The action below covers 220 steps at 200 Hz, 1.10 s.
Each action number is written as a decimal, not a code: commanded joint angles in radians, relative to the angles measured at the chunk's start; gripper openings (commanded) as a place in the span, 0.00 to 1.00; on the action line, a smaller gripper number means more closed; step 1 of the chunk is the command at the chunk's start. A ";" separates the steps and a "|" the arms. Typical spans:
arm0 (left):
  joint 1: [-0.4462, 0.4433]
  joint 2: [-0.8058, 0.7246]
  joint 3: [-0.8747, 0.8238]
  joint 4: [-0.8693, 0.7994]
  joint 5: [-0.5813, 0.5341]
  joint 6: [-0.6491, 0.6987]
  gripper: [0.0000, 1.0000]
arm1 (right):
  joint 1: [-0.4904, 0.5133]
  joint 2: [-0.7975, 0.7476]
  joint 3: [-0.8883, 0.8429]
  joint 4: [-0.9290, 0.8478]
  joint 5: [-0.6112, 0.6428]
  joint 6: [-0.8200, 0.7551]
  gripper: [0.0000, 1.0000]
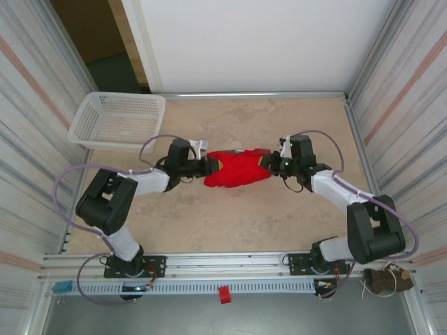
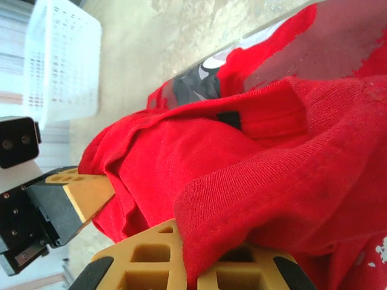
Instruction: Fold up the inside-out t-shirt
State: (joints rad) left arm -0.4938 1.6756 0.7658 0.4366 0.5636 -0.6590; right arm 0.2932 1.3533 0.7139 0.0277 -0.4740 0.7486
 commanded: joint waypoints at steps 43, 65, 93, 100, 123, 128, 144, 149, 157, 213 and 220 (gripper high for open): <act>-0.020 -0.044 0.084 -0.070 -0.360 0.236 0.00 | -0.009 0.085 0.094 0.065 0.206 -0.165 0.00; -0.020 0.045 0.145 -0.098 -0.418 0.256 0.00 | -0.015 0.193 0.138 0.071 0.256 -0.184 0.00; -0.017 0.194 0.244 -0.166 -0.473 0.274 0.00 | -0.036 0.355 0.201 0.014 0.283 -0.177 0.00; -0.015 0.226 0.264 -0.181 -0.473 0.276 0.00 | -0.035 0.374 0.201 0.007 0.294 -0.172 0.00; -0.014 0.287 0.302 -0.211 -0.478 0.282 0.00 | -0.036 0.388 0.175 0.022 0.314 -0.152 0.00; -0.013 0.294 0.304 -0.214 -0.479 0.280 0.00 | -0.035 0.392 0.176 0.019 0.314 -0.152 0.00; -0.005 0.300 0.302 -0.216 -0.483 0.274 0.00 | -0.037 0.407 0.194 0.003 0.301 -0.159 0.11; -0.002 0.299 0.300 -0.216 -0.482 0.270 0.00 | -0.040 0.409 0.201 -0.003 0.292 -0.163 0.19; 0.003 0.291 0.299 -0.220 -0.475 0.267 0.02 | -0.045 0.404 0.210 -0.008 0.273 -0.171 0.33; 0.062 0.048 0.283 -0.265 -0.363 0.247 0.66 | -0.136 0.176 0.248 -0.107 0.134 -0.158 0.53; 0.065 0.014 0.283 -0.280 -0.339 0.239 0.69 | -0.134 0.150 0.249 -0.120 0.119 -0.150 0.52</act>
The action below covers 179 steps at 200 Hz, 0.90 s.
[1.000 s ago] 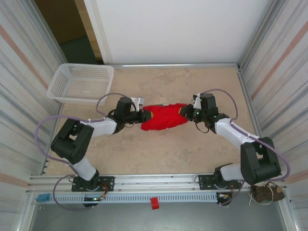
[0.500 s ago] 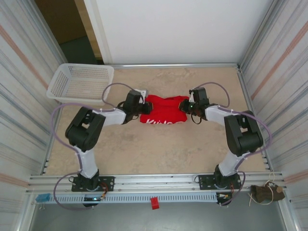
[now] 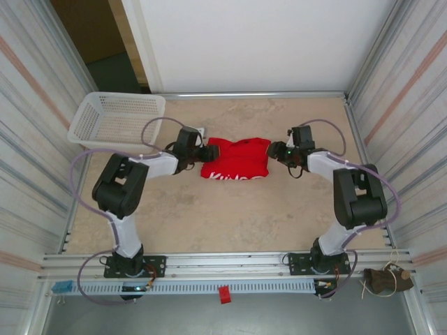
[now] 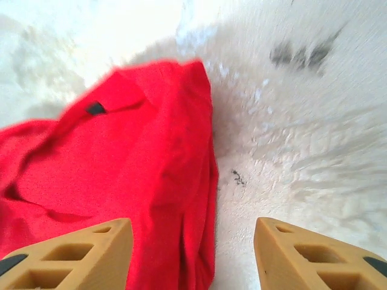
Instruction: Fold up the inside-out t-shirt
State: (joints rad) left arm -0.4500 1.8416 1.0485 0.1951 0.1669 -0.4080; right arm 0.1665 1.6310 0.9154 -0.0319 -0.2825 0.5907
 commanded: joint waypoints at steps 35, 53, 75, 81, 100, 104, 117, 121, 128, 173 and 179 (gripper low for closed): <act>-0.014 -0.214 -0.024 0.026 0.224 -0.127 0.71 | 0.054 -0.192 0.001 -0.054 -0.116 0.068 0.38; -0.041 -0.179 -0.054 0.122 0.298 -0.212 0.71 | 0.101 -0.182 -0.044 0.001 -0.128 0.115 0.28; -0.061 -0.099 -0.087 0.233 0.332 -0.284 0.71 | 0.149 -0.112 -0.075 0.091 -0.144 0.169 0.17; -0.061 -0.074 -0.093 0.263 0.342 -0.301 0.71 | 0.158 -0.089 -0.085 0.123 -0.150 0.183 0.15; -0.045 0.011 -0.110 0.295 0.338 -0.324 0.71 | 0.164 -0.012 -0.113 0.182 -0.135 0.205 0.10; -0.041 0.024 -0.120 0.310 0.333 -0.331 0.71 | 0.161 0.002 -0.123 0.190 -0.129 0.210 0.09; -0.025 0.057 -0.168 0.331 0.305 -0.344 0.70 | 0.143 0.034 -0.162 0.205 -0.106 0.228 0.06; -0.021 0.062 -0.186 0.335 0.296 -0.348 0.70 | 0.137 0.039 -0.174 0.205 -0.100 0.235 0.05; -0.016 0.068 -0.220 0.351 0.285 -0.357 0.70 | 0.126 0.044 -0.197 0.211 -0.101 0.245 0.04; -0.004 -0.051 -0.248 0.353 0.315 -0.352 0.72 | 0.115 -0.054 -0.197 0.152 -0.133 0.228 0.04; 0.000 -0.076 -0.218 0.317 0.323 -0.335 0.72 | 0.122 -0.072 -0.172 0.122 -0.132 0.214 0.04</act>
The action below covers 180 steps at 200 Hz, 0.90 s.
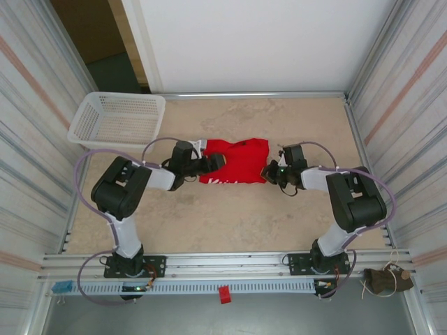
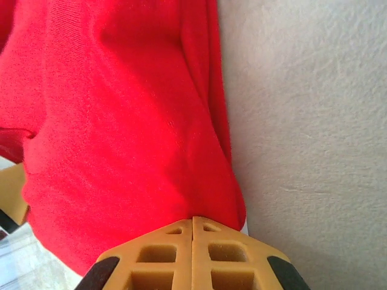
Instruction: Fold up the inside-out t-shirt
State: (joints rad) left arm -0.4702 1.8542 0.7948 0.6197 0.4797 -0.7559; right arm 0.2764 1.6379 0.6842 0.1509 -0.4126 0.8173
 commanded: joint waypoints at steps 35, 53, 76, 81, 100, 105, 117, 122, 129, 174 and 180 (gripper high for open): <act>0.045 -0.128 0.287 -0.427 0.027 0.198 0.74 | 0.080 -0.121 0.199 -0.188 0.029 -0.085 0.04; 0.062 -0.084 0.386 -0.547 0.008 0.258 0.73 | 0.109 -0.090 0.233 -0.186 0.029 -0.080 0.04; 0.065 0.007 0.523 -0.738 -0.035 0.377 0.62 | 0.128 -0.036 0.235 -0.141 0.036 -0.046 0.04; 0.064 0.026 0.547 -0.776 -0.049 0.401 0.60 | 0.131 -0.022 0.235 -0.131 0.034 -0.039 0.04; 0.052 0.087 0.605 -0.875 -0.113 0.487 0.59 | 0.147 0.021 0.235 -0.105 0.029 -0.024 0.04; 0.050 0.098 0.612 -0.892 -0.128 0.503 0.59 | 0.152 0.031 0.235 -0.102 0.033 -0.024 0.04; 0.047 0.117 0.612 -0.903 -0.153 0.527 0.59 | 0.161 0.054 0.229 -0.094 0.037 -0.026 0.04; 0.046 0.124 0.613 -0.907 -0.159 0.533 0.59 | 0.161 0.062 0.226 -0.089 0.040 -0.024 0.04; 0.047 0.133 0.613 -0.910 -0.162 0.540 0.59 | 0.162 0.078 0.221 -0.082 0.042 -0.021 0.03; 0.045 0.200 0.648 -0.893 -0.146 0.541 0.34 | 0.162 0.166 0.200 -0.056 0.069 0.007 0.01; 0.047 0.206 0.656 -0.894 -0.164 0.533 0.22 | 0.161 0.173 0.196 -0.055 0.074 0.013 0.00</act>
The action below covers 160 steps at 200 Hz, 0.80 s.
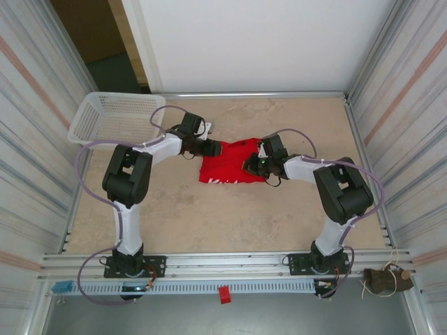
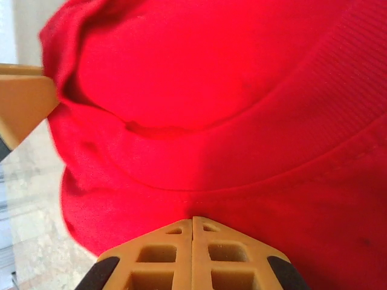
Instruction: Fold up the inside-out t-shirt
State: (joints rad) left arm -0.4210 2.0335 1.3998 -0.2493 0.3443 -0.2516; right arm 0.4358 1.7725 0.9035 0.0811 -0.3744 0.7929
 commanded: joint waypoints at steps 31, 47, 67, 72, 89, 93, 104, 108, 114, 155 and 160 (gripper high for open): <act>0.013 0.027 0.049 0.015 -0.172 -0.058 0.00 | 0.001 0.063 -0.064 0.026 0.074 0.094 0.00; 0.029 0.039 0.068 0.004 -0.195 -0.090 0.08 | 0.001 0.074 -0.079 0.028 0.089 0.122 0.00; 0.034 -0.006 0.048 0.027 -0.171 -0.091 0.33 | -0.003 0.059 -0.073 0.040 0.049 0.117 0.00; 0.033 -0.031 0.030 0.042 -0.167 -0.092 0.40 | -0.005 0.044 -0.068 0.040 0.035 0.106 0.00; 0.021 -0.133 -0.027 0.080 -0.148 -0.114 0.50 | -0.018 -0.017 -0.023 0.012 -0.014 0.059 0.03; 0.018 -0.161 -0.045 0.091 -0.142 -0.125 0.52 | -0.021 -0.030 -0.006 -0.001 -0.027 0.045 0.04; 0.000 -0.232 -0.105 0.139 -0.107 -0.163 0.54 | -0.035 -0.064 0.043 -0.043 -0.049 0.011 0.07; -0.007 -0.259 -0.126 0.158 -0.090 -0.181 0.54 | -0.039 -0.073 0.061 -0.064 -0.054 -0.003 0.08; -0.018 -0.291 -0.160 0.188 -0.069 -0.203 0.54 | -0.048 -0.086 0.091 -0.095 -0.062 -0.024 0.10; -0.073 -0.330 -0.363 0.438 0.073 -0.381 0.56 | -0.091 -0.064 0.089 -0.097 -0.094 -0.027 0.12; -0.076 -0.322 -0.384 0.455 0.072 -0.391 0.56 | -0.093 -0.056 0.073 -0.080 -0.096 -0.017 0.12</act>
State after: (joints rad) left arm -0.4858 1.6794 1.1217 0.0574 0.3317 -0.5171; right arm 0.3569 1.7027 1.0176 0.0269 -0.4335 0.7948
